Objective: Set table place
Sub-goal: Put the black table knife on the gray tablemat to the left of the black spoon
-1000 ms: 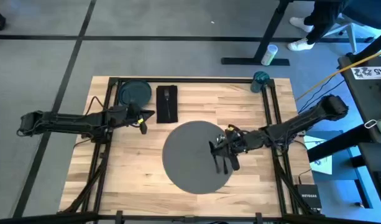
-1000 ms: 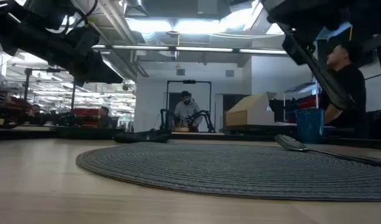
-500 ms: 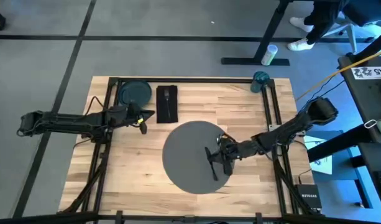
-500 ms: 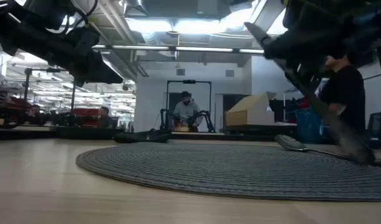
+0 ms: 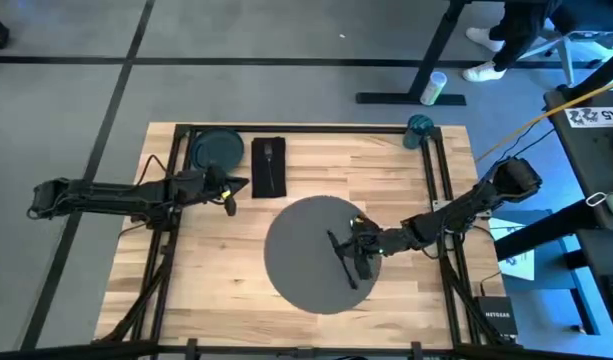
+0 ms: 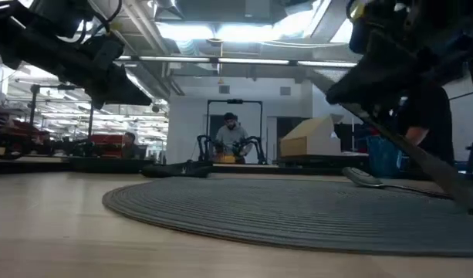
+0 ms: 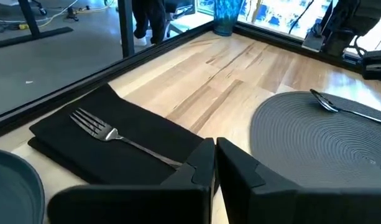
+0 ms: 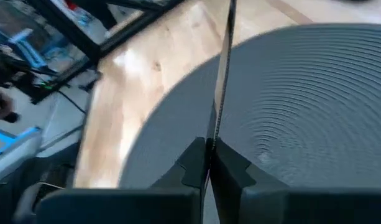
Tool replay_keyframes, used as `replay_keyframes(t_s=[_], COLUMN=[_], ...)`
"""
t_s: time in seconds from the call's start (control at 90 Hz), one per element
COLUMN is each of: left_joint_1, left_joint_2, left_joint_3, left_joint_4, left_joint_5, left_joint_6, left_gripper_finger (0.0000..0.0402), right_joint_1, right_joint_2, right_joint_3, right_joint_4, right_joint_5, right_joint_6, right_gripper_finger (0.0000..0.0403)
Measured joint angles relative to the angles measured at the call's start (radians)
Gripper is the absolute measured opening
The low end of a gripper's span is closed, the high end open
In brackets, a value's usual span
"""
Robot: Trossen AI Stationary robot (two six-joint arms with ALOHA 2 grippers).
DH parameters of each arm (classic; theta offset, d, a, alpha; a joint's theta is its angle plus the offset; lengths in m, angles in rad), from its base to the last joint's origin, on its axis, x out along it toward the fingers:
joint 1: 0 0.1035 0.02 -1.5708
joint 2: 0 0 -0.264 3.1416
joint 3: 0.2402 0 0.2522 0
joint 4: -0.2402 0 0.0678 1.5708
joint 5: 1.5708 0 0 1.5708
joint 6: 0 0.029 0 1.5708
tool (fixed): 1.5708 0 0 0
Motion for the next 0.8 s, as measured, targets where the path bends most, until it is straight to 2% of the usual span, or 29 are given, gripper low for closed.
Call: replay_keyframes(t_s=[0.211,0.511,0.667,0.8], left_joint_1=[0.0,-0.001,-0.027,-0.091], left_joint_2=[0.0,0.0,0.0,0.003], left_joint_3=[0.0,0.0,0.0,0.0], left_joint_4=[0.0,-0.014,-0.015,0.002], left_joint_5=[0.0,0.006,0.029,0.035], left_joint_6=[-0.002,-0.014,-0.015,-0.017], left_gripper_finger=[0.0,0.0,0.0,0.0], right_joint_1=[0.0,-0.002,-0.002,-0.004], right_joint_2=[0.001,0.001,0.001,-0.015], right_joint_3=[-0.002,-0.002,-0.002,0.002], right_joint_4=[-0.129,-0.189,-0.19,-0.192], right_joint_5=[0.041,0.066,0.06,0.018], right_joint_6=[0.038,0.054,-0.019,-0.128], right_gripper_finger=[0.0017,0.007,0.0093,0.0087])
